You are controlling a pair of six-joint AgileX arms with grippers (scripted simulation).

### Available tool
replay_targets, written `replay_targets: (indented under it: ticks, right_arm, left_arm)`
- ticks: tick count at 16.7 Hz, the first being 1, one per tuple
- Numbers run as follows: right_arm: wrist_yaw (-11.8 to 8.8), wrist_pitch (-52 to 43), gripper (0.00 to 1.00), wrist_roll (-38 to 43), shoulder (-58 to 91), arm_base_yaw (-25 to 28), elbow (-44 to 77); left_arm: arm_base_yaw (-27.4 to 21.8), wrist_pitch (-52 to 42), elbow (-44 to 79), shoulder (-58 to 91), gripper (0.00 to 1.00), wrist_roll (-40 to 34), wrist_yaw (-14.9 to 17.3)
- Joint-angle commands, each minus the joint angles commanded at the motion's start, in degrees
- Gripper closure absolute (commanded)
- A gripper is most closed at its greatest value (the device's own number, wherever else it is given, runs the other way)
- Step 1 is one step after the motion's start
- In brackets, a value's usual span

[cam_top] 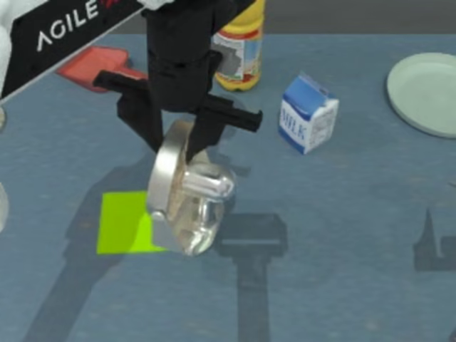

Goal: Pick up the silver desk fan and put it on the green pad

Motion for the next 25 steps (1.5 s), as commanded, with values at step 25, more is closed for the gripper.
replay_targets:
  ticks: [25]
  right_arm:
    - [0.0,0.0,0.0,0.0,0.0,0.0,0.0]
  left_arm:
    - [11.33,8.96,-19.04,-13.85,1.0,-95.35,3.86]
